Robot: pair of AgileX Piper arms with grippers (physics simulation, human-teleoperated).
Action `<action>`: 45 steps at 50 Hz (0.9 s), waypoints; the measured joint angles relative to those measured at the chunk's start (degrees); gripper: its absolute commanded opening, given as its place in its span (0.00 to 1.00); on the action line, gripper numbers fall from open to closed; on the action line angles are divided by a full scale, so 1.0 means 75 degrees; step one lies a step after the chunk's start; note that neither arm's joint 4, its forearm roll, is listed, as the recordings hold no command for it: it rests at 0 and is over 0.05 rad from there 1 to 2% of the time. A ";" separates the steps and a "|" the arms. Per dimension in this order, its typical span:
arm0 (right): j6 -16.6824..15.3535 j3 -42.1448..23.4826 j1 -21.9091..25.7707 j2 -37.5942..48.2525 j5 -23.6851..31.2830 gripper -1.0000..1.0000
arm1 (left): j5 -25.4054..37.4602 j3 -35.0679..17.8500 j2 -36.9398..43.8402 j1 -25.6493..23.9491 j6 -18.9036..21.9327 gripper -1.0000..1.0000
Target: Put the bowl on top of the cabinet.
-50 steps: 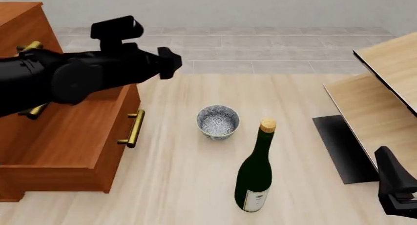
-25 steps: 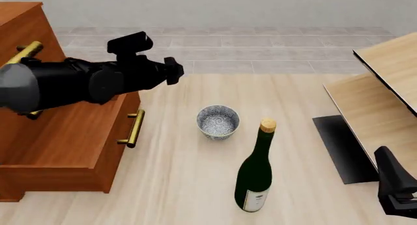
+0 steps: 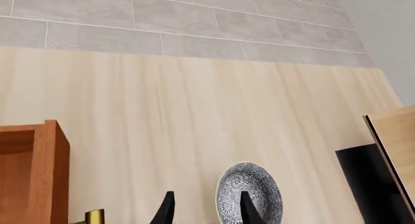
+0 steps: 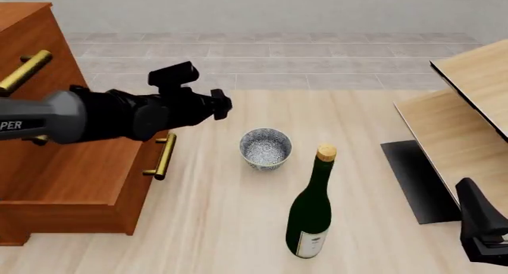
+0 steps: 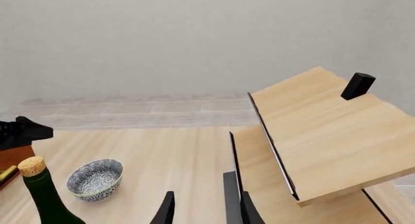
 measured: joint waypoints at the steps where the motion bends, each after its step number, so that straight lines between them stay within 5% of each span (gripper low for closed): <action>1: 0.0001 0.0000 -0.0001 0.0000 -0.0002 1.00 | -0.0018 0.0001 0.0028 -0.0005 -0.0011 1.00; 45: -0.0065 -0.0002 0.0035 -0.0003 -0.0018 1.00 | -0.0775 0.0069 0.1087 -0.0163 -0.0352 1.00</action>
